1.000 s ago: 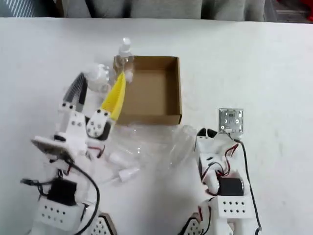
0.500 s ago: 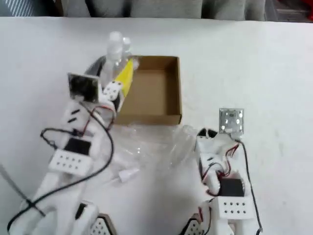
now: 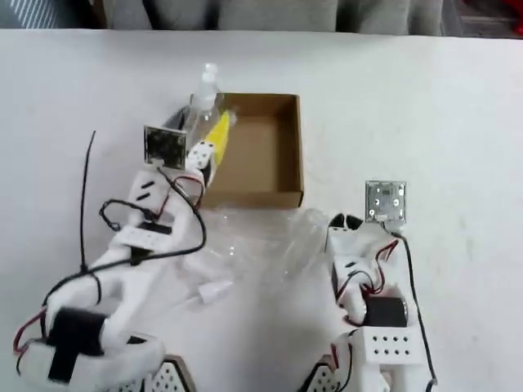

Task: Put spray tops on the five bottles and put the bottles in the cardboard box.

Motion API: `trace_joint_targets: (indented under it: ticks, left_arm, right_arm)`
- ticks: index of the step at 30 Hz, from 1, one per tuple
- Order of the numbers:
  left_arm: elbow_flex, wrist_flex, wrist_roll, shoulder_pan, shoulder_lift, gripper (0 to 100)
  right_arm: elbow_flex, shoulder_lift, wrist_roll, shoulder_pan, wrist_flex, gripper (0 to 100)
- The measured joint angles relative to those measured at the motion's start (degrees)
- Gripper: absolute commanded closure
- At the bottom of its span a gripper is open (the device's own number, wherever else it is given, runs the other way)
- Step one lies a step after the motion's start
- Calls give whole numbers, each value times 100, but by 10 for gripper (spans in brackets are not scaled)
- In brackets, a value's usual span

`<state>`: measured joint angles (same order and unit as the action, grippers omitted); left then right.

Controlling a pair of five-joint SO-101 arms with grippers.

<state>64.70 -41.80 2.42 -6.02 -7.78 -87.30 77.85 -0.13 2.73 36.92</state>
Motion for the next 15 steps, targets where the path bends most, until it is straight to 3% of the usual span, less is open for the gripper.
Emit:
trace_joint_targets:
  ticks: [10, 15]
  left_arm:
    - [0, -2040, 26, 0, 1565, 976]
    - [0, -2418, 18, -35, 1864, 976]
  right_arm:
    - [0, 0, 0, 0, 0, 981]
    - [0, 0, 0, 0, 0, 981]
